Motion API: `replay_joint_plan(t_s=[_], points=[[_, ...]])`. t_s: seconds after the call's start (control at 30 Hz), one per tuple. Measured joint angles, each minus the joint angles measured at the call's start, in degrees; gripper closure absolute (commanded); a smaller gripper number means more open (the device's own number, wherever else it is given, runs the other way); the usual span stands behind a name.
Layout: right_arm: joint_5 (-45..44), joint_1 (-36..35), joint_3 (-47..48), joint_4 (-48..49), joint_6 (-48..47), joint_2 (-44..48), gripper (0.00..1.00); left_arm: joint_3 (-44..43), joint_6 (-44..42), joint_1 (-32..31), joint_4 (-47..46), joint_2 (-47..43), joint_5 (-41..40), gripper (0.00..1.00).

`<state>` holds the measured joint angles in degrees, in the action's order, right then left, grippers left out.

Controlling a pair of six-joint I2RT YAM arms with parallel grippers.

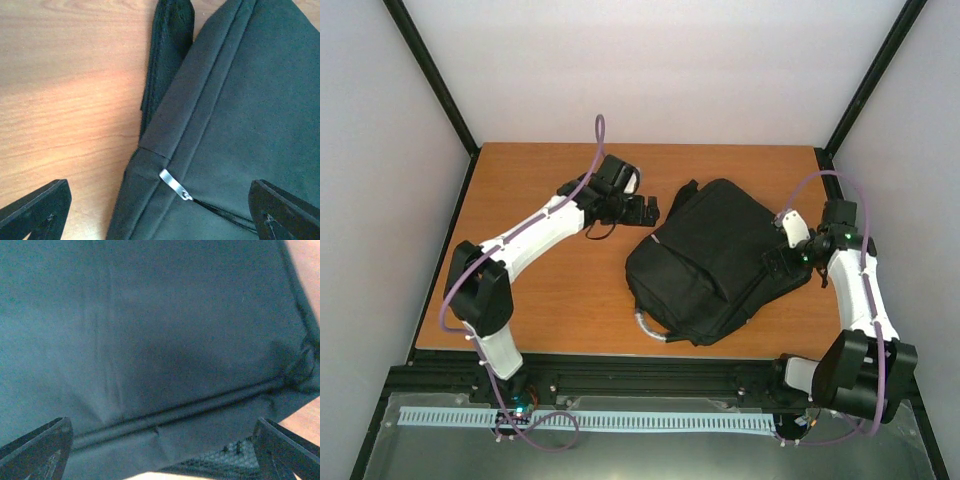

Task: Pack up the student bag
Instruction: Adjust the student bag at the center of the board.

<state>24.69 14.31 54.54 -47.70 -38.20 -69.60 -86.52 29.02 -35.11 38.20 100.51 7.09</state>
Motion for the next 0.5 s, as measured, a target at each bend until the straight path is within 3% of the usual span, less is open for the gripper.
replay_joint_plan(t_s=[0.2,0.37,0.5], points=[[-3.3,3.5,-2.4,-1.0,-3.1,-1.0,0.0,4.2,-2.4,0.0,-4.4,-2.3,-2.9,0.0],[-3.5,8.9,-2.4,-1.1,-4.3,-4.2,0.01,8.5,-0.9,-0.3,-5.3,-9.4,-15.6,0.0],[-3.0,12.2,-1.7,-2.0,-4.4,-9.6,0.08,2.6,-1.1,-0.1,-1.6,-7.6,-23.1,0.0]])
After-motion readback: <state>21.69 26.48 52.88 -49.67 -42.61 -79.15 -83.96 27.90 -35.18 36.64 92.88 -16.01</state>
